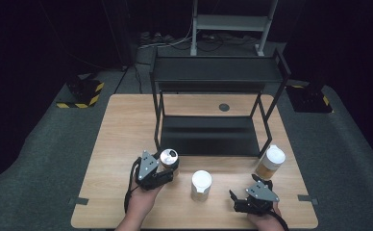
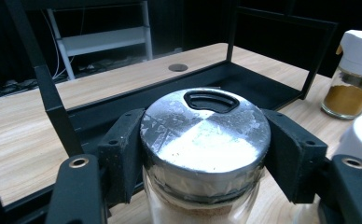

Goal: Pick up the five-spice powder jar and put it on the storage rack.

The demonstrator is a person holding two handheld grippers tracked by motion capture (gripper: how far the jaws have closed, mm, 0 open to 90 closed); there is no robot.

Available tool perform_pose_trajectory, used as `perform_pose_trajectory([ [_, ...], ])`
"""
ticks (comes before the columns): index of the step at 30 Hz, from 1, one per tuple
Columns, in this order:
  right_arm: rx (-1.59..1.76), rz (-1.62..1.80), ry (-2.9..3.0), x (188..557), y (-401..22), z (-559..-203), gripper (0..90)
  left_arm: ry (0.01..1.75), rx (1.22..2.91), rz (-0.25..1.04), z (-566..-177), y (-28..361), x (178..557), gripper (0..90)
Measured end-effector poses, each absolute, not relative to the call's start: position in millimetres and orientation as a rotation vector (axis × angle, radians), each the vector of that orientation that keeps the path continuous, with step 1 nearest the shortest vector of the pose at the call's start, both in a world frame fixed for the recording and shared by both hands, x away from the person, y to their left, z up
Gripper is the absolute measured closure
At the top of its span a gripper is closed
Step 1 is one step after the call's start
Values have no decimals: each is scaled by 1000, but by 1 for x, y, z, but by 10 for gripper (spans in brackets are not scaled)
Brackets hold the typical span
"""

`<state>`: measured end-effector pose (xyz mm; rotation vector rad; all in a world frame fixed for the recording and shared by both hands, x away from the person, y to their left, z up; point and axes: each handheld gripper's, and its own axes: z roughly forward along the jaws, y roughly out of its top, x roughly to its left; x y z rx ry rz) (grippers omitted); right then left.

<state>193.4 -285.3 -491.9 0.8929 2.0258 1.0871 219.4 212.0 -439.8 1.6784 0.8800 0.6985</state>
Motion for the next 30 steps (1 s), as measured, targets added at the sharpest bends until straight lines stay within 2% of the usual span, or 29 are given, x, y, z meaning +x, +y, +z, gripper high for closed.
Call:
perform_pose_trajectory([
  [30, 896, 1095, 2026, 194, -287, -492, 1, 900, 1666, 685, -437, 189, 264, 347],
])
